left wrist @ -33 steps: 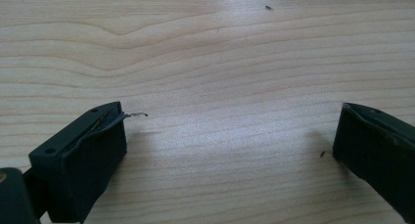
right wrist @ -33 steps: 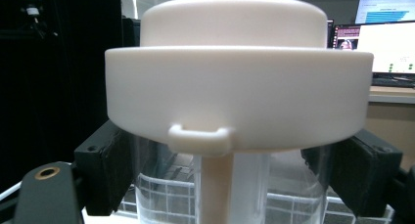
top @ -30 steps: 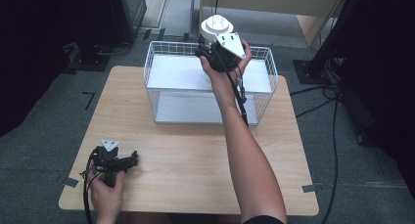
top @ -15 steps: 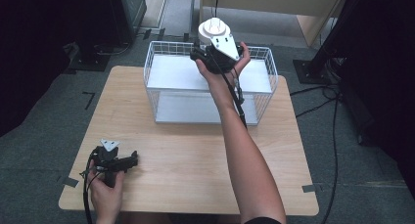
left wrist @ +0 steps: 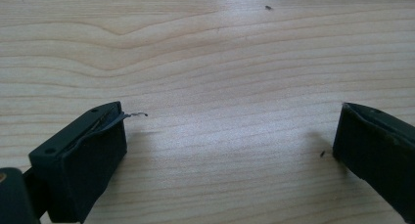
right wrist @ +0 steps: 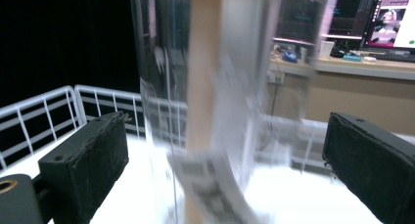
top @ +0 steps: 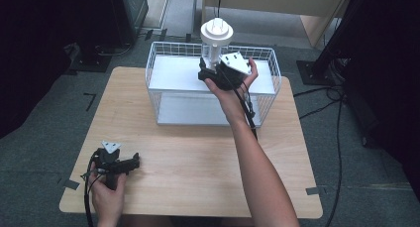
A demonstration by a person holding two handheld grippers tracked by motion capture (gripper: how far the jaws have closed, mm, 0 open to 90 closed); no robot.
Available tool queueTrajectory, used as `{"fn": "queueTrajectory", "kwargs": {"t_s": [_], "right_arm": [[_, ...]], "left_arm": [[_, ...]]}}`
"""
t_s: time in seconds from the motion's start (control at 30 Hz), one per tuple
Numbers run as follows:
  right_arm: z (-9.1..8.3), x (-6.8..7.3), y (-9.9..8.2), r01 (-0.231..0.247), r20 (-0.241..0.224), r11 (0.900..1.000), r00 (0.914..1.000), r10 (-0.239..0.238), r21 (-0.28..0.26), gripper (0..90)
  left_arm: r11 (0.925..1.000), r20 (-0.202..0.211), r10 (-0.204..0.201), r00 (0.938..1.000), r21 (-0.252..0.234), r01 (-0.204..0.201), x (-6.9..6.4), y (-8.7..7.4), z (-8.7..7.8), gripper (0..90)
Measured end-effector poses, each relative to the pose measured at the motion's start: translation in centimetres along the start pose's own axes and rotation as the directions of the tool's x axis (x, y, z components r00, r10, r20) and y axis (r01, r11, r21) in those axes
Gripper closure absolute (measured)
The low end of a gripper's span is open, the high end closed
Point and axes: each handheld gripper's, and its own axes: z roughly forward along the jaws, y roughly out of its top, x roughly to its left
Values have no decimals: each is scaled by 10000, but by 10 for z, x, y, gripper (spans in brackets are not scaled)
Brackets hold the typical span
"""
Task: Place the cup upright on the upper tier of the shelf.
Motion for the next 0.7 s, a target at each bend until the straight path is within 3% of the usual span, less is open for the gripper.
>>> {"fn": "queueTrajectory", "kwargs": {"t_s": [0.33,0.7], "right_arm": [[-33,-18,-31,-67,-144,9999,9999,68,94,33],[-69,-39,-55,191,-146,9998,9997,-190,91,34]], "left_arm": [[10000,2,7,10000,14,-7,0,0,0,0],[10000,-11,14,10000,-5,-14,0,0,0,0]]}}
